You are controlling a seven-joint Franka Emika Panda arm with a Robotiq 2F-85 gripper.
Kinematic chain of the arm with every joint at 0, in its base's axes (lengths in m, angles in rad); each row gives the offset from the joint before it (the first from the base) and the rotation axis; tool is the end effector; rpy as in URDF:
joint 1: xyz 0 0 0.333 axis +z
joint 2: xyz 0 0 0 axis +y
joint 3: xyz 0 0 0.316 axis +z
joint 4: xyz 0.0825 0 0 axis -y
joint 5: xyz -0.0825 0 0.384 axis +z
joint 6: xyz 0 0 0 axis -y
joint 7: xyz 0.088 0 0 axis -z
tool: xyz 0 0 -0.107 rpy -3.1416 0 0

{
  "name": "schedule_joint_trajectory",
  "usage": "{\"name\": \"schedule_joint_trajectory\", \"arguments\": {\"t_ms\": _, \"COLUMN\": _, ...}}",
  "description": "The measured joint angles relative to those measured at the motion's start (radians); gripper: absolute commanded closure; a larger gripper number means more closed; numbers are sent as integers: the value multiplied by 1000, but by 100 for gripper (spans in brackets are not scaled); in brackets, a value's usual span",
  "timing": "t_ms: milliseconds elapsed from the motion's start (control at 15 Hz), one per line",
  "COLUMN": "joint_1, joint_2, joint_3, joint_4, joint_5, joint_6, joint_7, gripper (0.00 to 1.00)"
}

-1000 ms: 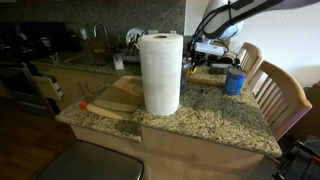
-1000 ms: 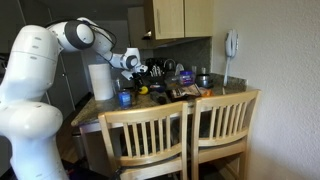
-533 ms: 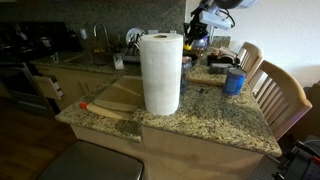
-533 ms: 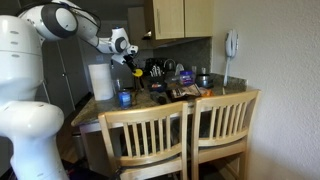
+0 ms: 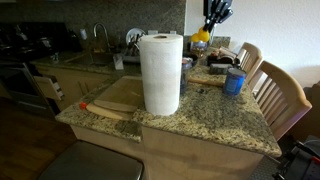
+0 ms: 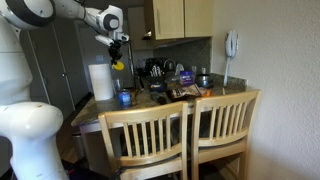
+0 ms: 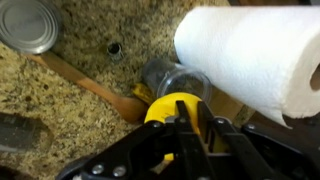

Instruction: Move the duck forward

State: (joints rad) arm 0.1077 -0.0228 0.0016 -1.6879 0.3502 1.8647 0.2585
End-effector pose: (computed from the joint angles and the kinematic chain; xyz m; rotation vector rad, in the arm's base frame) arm 0.5669 0.0888 0.6140 -2.7450 0.3001 -0.1836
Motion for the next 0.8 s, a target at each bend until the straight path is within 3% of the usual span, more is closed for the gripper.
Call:
{"name": "schedule_joint_trajectory", "arguments": {"t_ms": 200, "joint_1": -20, "joint_2": -8, "joint_3": -1, "joint_4": -4, "joint_5": 24, "joint_6": -191, "joint_7": -32, "gripper": 96}}
{"name": "schedule_joint_trajectory", "arguments": {"t_ms": 400, "joint_1": -24, "joint_2": -3, "joint_3": 0, "joint_4": -44, "joint_5": 20, "joint_6": -269, "joint_7": -33, "gripper": 96}}
{"name": "schedule_joint_trajectory", "arguments": {"t_ms": 600, "joint_1": -21, "joint_2": 0, "joint_3": 21, "joint_4": -137, "joint_5": -31, "joint_6": -234, "joint_7": -9, "gripper": 96}}
{"name": "schedule_joint_trajectory", "arguments": {"t_ms": 800, "joint_1": -4, "joint_2": -9, "joint_3": 67, "joint_4": -297, "joint_5": -122, "joint_6": -77, "joint_7": 42, "gripper": 96}}
